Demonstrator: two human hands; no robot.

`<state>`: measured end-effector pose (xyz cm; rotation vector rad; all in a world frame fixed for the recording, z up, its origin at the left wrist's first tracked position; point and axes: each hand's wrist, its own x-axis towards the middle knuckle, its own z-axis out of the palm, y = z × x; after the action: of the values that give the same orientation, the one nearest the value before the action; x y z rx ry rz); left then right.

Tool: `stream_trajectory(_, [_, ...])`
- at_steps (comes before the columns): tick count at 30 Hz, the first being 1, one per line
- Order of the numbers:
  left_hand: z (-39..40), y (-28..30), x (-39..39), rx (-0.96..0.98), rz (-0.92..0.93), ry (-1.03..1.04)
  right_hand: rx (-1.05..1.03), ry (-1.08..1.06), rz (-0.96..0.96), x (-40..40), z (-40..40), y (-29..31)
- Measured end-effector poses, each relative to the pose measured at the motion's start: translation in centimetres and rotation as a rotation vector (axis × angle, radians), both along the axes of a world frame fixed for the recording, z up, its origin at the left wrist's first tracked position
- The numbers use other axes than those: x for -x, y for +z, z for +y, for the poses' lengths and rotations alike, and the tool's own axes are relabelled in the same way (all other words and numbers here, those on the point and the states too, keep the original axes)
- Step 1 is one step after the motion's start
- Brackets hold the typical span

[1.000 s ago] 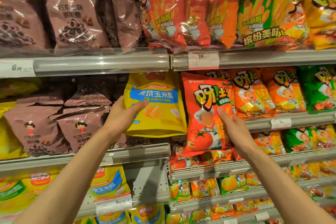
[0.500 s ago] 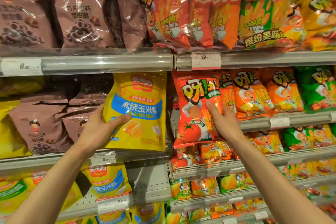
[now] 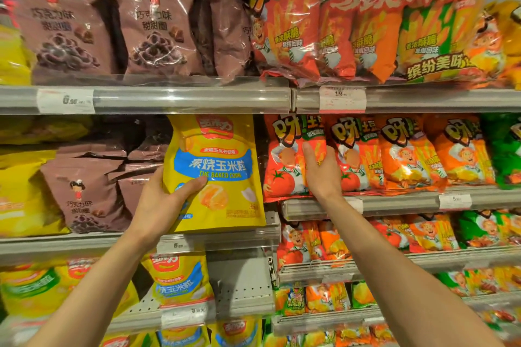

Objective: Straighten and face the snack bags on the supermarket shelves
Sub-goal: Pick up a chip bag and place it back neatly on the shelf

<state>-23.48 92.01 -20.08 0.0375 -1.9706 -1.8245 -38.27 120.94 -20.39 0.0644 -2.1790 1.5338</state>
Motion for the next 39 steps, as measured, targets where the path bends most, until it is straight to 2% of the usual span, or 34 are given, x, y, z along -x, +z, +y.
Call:
stream_trajectory(5, [0.1, -0.4, 0.4, 0.000, -0.016, -0.010, -0.071, -0.049, 0.053, 0.3, -0.8, 0.3])
stream_trajectory(11, [-0.5, -0.4, 0.8, -0.018, -0.024, 0.025, -0.054, -0.006, 0.063, 0.8, -2.8, -0.4])
stream_trajectory(18, [-0.1, -0.5, 1.0, -0.001, -0.017, -0.012, -0.137, -0.060, 0.037, 1.3, -0.2, -1.0])
stream_trajectory(21, [0.1, -0.7, 1.3, -0.001, -0.011, -0.015, -0.206, -0.049, 0.019, 0.5, -0.3, -1.3])
stream_trajectory(23, [0.1, -0.7, 1.5, 0.008, -0.009, -0.013, -0.281, -0.030, 0.084, -0.6, -0.5, -1.8])
stream_trajectory(27, [0.3, -0.8, 1.8, 0.006, 0.006, -0.024, -0.562, -0.047, 0.193, -2.1, -1.2, -2.4])
stream_trajectory(37, [1.1, -0.4, 1.5, -0.012, 0.042, -0.051, -0.915, -0.141, 0.144, -1.6, -0.2, -1.6])
stream_trajectory(39, [1.3, -0.5, 1.4, -0.014, 0.046, -0.050, -0.897, -0.092, 0.110, -1.7, -0.2, -1.3])
